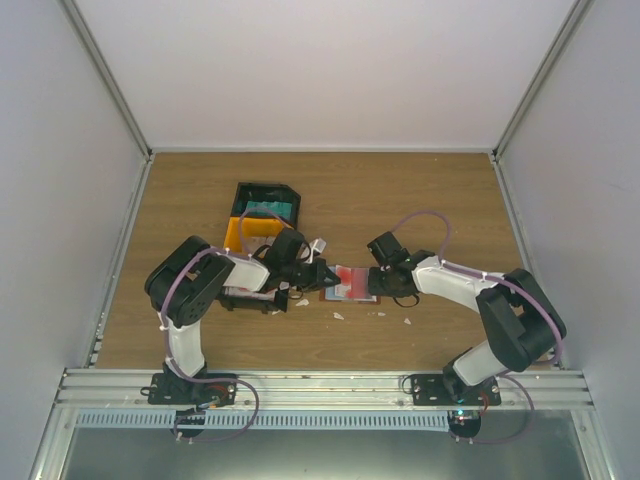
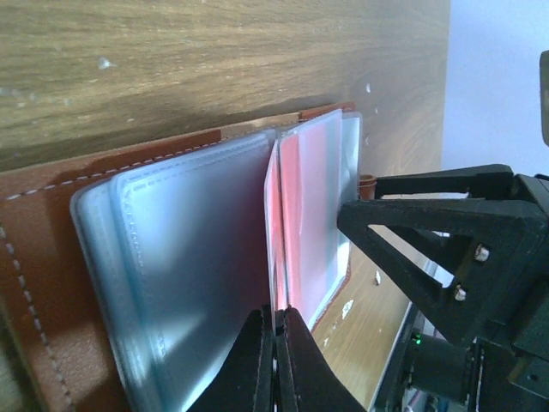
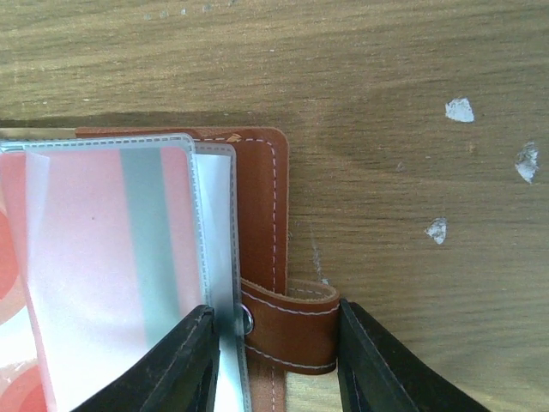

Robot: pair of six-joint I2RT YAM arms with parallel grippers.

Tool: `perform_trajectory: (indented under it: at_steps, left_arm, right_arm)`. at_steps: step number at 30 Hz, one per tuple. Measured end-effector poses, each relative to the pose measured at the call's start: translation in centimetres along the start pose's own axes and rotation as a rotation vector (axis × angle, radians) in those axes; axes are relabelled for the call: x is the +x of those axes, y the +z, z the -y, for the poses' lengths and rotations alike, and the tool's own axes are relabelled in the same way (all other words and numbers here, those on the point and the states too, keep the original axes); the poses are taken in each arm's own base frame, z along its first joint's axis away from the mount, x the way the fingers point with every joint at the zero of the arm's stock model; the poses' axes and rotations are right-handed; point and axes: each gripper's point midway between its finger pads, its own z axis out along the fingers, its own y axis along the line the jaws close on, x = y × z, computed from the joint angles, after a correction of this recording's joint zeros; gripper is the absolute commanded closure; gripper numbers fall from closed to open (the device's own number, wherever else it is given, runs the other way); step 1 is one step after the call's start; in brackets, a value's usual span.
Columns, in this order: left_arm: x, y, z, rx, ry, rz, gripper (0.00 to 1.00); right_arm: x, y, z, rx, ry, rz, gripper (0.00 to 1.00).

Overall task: Put the credit cards into the card holder
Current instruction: Insert the credit card into the card holder.

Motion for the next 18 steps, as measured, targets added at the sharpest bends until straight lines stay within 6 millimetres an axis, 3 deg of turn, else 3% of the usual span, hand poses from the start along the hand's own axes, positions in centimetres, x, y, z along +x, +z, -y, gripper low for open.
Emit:
perform_trajectory:
  at_steps: [7,13,18]
  left_arm:
    - [0.2,-1.0,0.4,-0.032,0.016,0.05,1.0]
    - [0.0,-1.7,1.0,-0.031,0.034,0.07,1.0]
    - [0.3,-1.7,1.0,-0.026,0.031,0.059,1.0]
  right_arm:
    - [0.0,-0.1,0.3,0.013,0.02,0.003,0.61]
    - [0.3,-1.3,0.7,0.0,0.066,0.026,0.39]
    - [0.1,-2.0,0.2,-0.085,0.105,0.045,0.33]
